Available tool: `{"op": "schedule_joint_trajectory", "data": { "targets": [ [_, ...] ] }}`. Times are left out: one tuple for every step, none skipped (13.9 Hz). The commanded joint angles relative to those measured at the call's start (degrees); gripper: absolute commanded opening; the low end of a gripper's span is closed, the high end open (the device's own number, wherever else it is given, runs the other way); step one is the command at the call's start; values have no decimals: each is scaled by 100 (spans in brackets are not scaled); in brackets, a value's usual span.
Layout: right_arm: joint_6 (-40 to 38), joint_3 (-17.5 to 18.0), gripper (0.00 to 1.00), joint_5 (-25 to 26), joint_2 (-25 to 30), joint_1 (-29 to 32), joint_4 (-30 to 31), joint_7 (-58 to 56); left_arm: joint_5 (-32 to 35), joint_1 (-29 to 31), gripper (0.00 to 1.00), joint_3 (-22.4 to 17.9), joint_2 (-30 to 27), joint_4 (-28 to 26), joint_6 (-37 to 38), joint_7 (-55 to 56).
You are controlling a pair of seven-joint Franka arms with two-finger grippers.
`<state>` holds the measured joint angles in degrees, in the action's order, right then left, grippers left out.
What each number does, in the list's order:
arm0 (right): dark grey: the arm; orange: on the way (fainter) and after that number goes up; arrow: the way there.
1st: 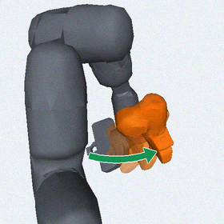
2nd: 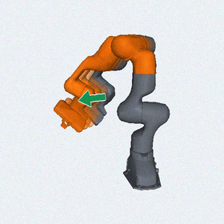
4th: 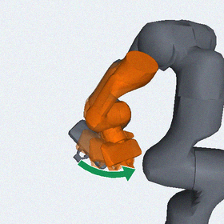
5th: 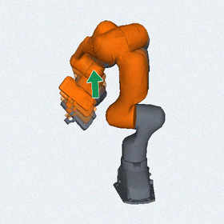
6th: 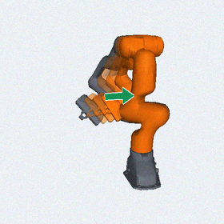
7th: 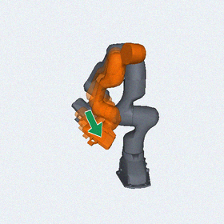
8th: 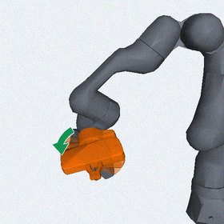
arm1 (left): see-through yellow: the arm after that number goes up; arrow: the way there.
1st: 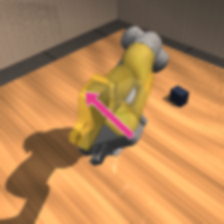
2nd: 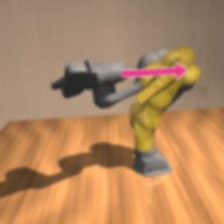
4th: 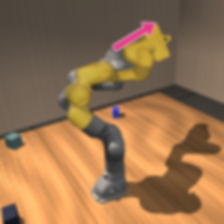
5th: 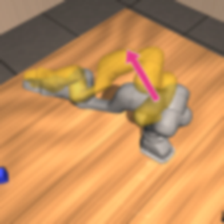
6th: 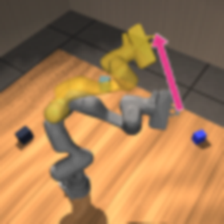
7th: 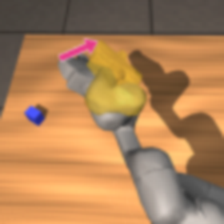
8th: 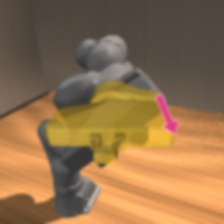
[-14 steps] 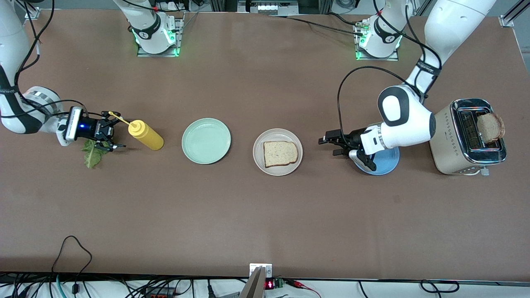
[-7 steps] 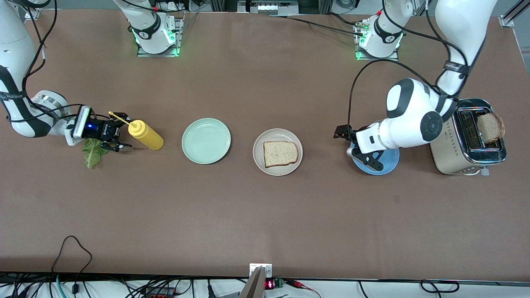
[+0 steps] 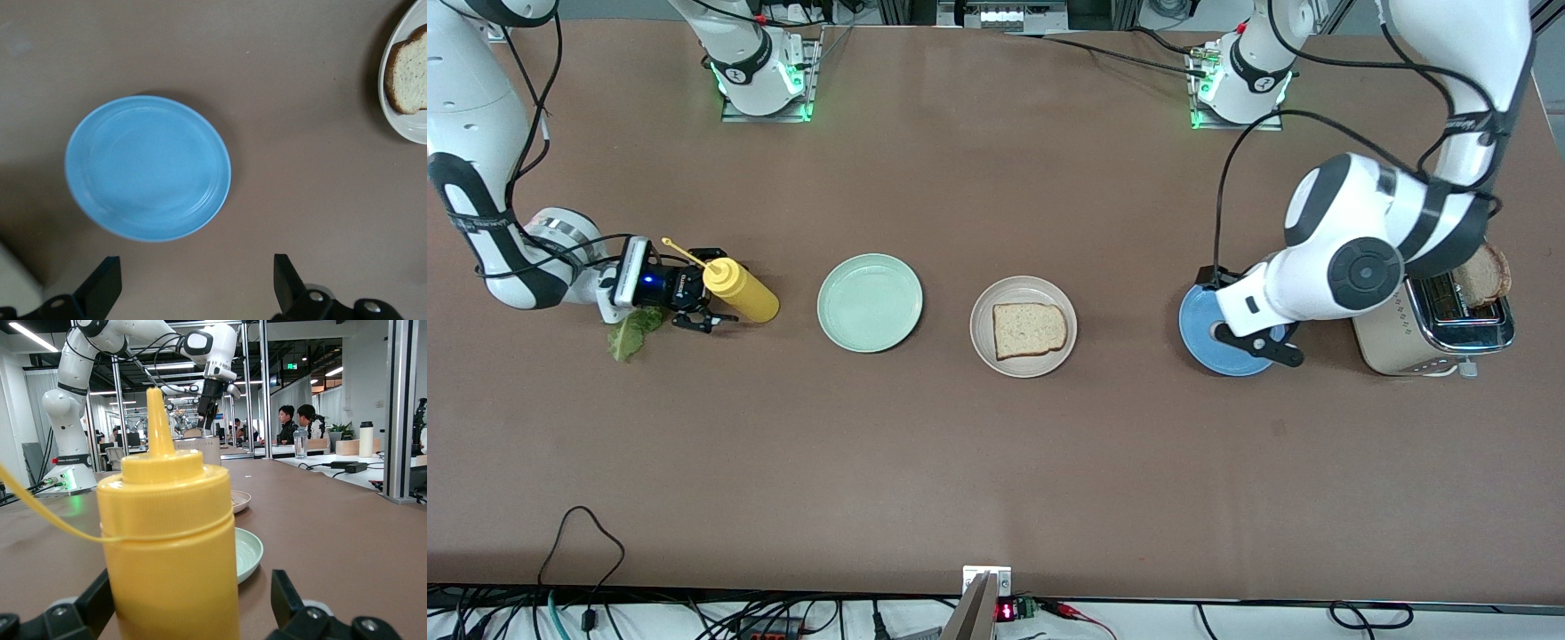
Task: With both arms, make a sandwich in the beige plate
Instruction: 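Grasp the yellow bottle with the right gripper while the left gripper withdraws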
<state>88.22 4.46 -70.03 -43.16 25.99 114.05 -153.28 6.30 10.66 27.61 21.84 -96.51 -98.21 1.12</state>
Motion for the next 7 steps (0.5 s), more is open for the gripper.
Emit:
{"op": "schedule_joint_trajectory", "data": {
  "targets": [
    [-94,-15,100,-299,-96,-164,-94,-176,126,6,100,-19,-109,902,1001,125],
    [-85,-15,100,-318,-96,-234,-94,-185,126,23,100,-10,-109,1271,1336,125],
    [-76,-15,100,-327,-96,-269,-94,-185,117,41,100,-10,-109,1605,1635,125],
    [-76,-15,100,-379,-96,-339,-94,-185,126,50,100,-19,-109,1896,1864,116],
    [-68,-24,100,-423,-96,-401,-102,-185,134,111,100,-19,-109,2168,2084,46],
    [-68,-24,80,-415,-88,-445,-128,-194,126,207,100,-2,-109,2337,2278,37],
    [-59,-24,53,-423,-87,-463,-155,-194,134,234,100,-1,-118,2460,2480,37]
  ]
}}
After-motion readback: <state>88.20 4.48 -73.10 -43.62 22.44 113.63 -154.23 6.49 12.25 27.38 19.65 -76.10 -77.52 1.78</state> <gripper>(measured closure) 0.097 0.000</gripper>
